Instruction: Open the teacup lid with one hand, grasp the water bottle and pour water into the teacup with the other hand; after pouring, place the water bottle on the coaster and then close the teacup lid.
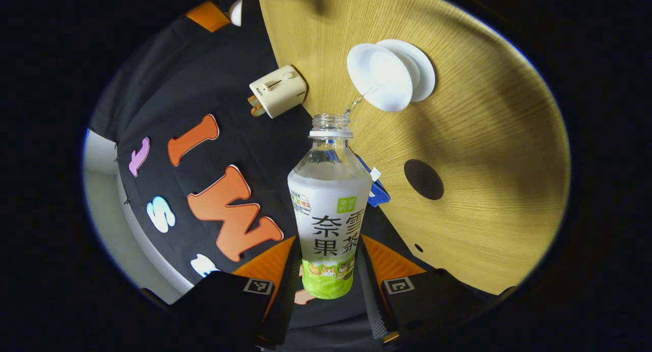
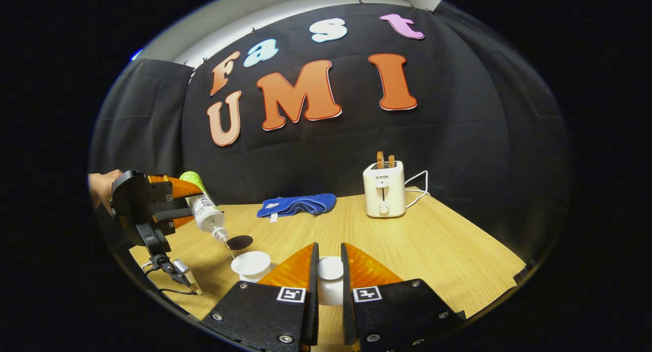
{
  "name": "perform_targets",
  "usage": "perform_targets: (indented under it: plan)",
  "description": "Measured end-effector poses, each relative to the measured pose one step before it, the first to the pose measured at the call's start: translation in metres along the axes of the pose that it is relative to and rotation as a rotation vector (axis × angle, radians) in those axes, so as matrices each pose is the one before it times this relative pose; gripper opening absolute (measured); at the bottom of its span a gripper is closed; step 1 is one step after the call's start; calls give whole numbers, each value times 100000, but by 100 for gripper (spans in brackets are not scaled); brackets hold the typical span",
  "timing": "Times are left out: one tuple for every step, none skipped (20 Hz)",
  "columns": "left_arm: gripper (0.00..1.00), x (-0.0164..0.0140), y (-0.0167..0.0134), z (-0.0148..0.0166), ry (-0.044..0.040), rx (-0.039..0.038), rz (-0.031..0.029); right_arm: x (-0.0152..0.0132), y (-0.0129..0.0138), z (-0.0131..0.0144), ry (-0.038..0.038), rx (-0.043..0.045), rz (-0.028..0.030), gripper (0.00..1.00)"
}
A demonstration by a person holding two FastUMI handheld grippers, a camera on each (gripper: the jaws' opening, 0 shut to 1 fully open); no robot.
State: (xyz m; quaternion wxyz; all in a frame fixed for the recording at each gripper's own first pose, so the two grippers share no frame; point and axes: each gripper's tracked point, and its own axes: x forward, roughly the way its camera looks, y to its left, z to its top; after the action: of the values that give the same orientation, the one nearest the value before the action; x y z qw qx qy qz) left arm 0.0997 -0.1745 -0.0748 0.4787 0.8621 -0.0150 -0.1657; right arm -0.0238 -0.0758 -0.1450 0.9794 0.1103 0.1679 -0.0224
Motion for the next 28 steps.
perform_targets:
  plan:
    - [61, -114, 170, 221, -301, 829, 265, -65, -40, 30, -126, 208, -84, 19]
    - [63, -118, 91, 147, -286, 619, -286, -84, -127, 53, -145, 126, -187, 19]
    - [64, 22, -39, 281, -344, 814, -335, -109, -110, 6, -3, 44, -93, 19]
    - [67, 41, 48, 115, -471, 797, -279, -112, -164, 27, -215, 270, -545, 19]
    - [60, 48, 33, 187, -149, 740, 184, -198, -88, -2, 145, 189, 136, 19]
    - [60, -94, 252, 51, -284, 608, 229, -76, 34, 1, -34, 166, -29, 19]
    - [60, 253, 108, 125, 86, 654, 172, -43, 16, -47, -156, 48, 86, 19]
    - [64, 146, -52, 172, -207, 417, -166, -27, 57, 94, -134, -65, 182, 19]
    - [60, 168, -133, 112, -89, 390, -220, -88, -25, 98, -91, 25, -128, 19]
    - [64, -86, -94, 181, -457, 150, -41, -84, 133, 11, 36, -259, 453, 19]
    - [60, -12, -146, 277, -174, -146, -145, -205, 111, -53, -336, -244, -42, 19]
    - [60, 56, 16, 113, -331, -478, 55, -108, 30, 38, -61, -175, 65, 19]
    - [60, -83, -36, 118, -180, -584, 104, -76, 11, -31, 90, 106, -134, 19]
    - [60, -179, 3, 158, -176, -319, 190, -113, -56, 22, 166, 222, -86, 19]
    - [61, 41, -151, 117, -387, -714, 166, -69, 122, -30, 161, 112, 98, 19]
    - [60, -63, 7, 51, -80, -1152, 94, -16, -45, 12, 2, 25, -249, 19]
    - [64, 30, -108, 20, -239, -1505, 66, -65, 114, -14, 116, -240, 30, 19]
    - [60, 4, 4, -25, -110, -1815, 118, -103, 91, -24, -5, -145, -296, 19]
    - [60, 80, -226, -56, -54, -2131, -11, -47, 126, 11, 225, -227, 167, 19]
    - [60, 27, -46, -68, -321, -2514, 305, -28, 184, -68, 172, -104, 49, 19]
    - [60, 35, -133, 9, -576, -2969, 457, 31, 146, 101, 92, -150, 79, 19]
    - [60, -123, -133, -53, -731, -3446, 178, -126, 264, 48, 43, -311, 259, 19]
    - [64, 114, -152, -196, -436, -3748, -20, 53, 118, 192, -309, -154, -153, 19]
    - [62, -78, -149, -187, -376, -3922, 334, 6, 246, 148, -139, -74, 574, 19]
    - [60, 162, -26, -212, -474, -4354, 482, 74, 369, 204, -490, 433, 570, 19]
    - [60, -67, 26, -264, -135, -4683, 552, 108, 345, 229, -283, 636, 891, 19]
    - [64, -3, 176, -356, -115, -5021, 1050, 109, 452, 80, -147, 584, 1030, 19]
    - [64, 4, 511, -401, -300, -5583, 1624, 172, 420, 143, -264, 354, 566, 19]
